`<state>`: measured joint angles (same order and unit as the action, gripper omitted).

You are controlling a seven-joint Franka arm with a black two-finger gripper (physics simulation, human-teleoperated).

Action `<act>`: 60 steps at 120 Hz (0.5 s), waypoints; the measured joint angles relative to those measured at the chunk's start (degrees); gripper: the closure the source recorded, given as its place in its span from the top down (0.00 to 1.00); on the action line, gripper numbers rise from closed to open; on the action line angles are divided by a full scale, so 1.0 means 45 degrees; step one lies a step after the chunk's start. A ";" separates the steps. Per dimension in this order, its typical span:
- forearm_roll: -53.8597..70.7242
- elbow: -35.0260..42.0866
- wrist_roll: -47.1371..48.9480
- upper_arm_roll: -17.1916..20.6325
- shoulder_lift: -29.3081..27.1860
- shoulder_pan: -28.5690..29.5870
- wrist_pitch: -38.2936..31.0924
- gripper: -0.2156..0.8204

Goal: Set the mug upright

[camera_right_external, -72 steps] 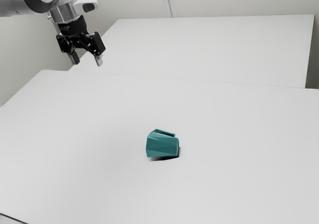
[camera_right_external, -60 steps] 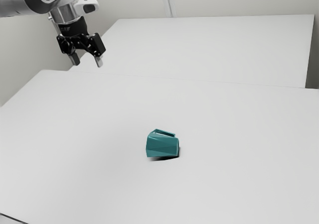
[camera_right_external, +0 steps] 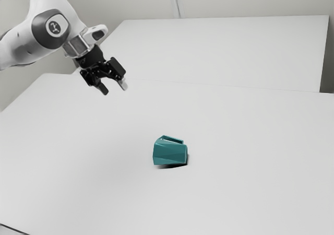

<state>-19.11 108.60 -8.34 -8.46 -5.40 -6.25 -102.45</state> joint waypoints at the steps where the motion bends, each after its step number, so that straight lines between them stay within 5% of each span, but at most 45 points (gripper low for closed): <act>1: -0.0096 0.0102 -0.0048 -0.0002 -0.0009 -0.0003 -0.0089 0.79; 60: -0.4591 0.4169 -0.3158 -0.0444 0.0027 -0.0038 -0.3688 0.79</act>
<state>-39.77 127.36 -22.55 -10.46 -5.28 -6.42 -119.05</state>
